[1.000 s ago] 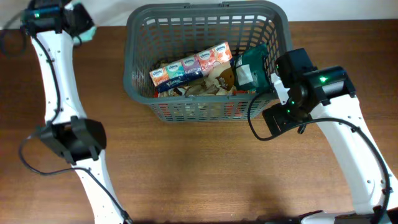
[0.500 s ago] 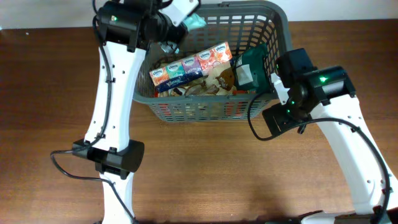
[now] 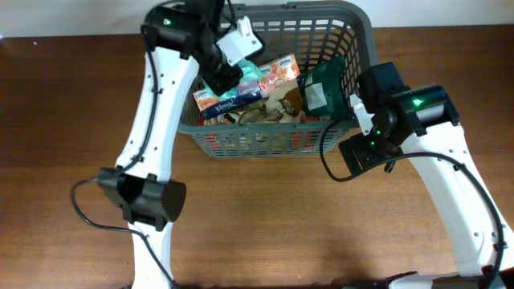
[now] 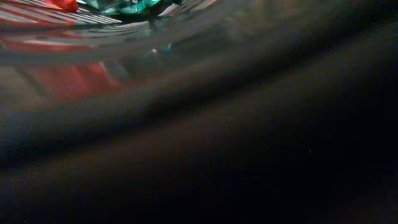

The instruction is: Pack container

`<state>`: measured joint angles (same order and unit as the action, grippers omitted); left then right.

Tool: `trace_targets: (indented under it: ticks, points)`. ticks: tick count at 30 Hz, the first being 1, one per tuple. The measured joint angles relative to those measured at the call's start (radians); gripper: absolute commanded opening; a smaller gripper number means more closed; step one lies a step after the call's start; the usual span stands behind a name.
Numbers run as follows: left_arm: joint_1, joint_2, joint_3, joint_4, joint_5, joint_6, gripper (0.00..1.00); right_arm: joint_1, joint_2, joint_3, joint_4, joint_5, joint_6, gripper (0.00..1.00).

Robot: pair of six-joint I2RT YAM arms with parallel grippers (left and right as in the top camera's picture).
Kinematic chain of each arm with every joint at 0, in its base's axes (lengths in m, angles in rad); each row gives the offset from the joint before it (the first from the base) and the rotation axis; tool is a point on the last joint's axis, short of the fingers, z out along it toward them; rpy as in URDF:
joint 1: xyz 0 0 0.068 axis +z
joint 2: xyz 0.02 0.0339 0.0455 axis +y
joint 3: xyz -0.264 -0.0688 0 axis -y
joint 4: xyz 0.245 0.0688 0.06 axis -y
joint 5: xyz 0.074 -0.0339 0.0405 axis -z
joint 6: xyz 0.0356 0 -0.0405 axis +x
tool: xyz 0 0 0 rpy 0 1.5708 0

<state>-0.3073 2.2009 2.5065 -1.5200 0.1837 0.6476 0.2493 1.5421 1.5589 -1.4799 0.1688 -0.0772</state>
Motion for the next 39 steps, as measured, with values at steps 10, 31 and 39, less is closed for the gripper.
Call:
trace_targets:
  ticks: [10, 31, 39]
  points:
    - [0.0, 0.0, -0.192, 0.111, 0.023, 0.051, 0.52, 0.0, 0.0, 0.0, 0.0, 0.0, 0.0, 0.99]
    - [0.0, -0.332, -0.151, 0.06, 0.027, -0.067, 0.99, 0.0, 0.0, 0.0, 0.0, 0.0, 0.0, 0.99]
    - [0.0, -0.553, -0.135, -0.122, 0.031, -0.15, 0.99, 0.0, 0.0, 0.0, 0.0, 0.0, -0.001, 0.99]
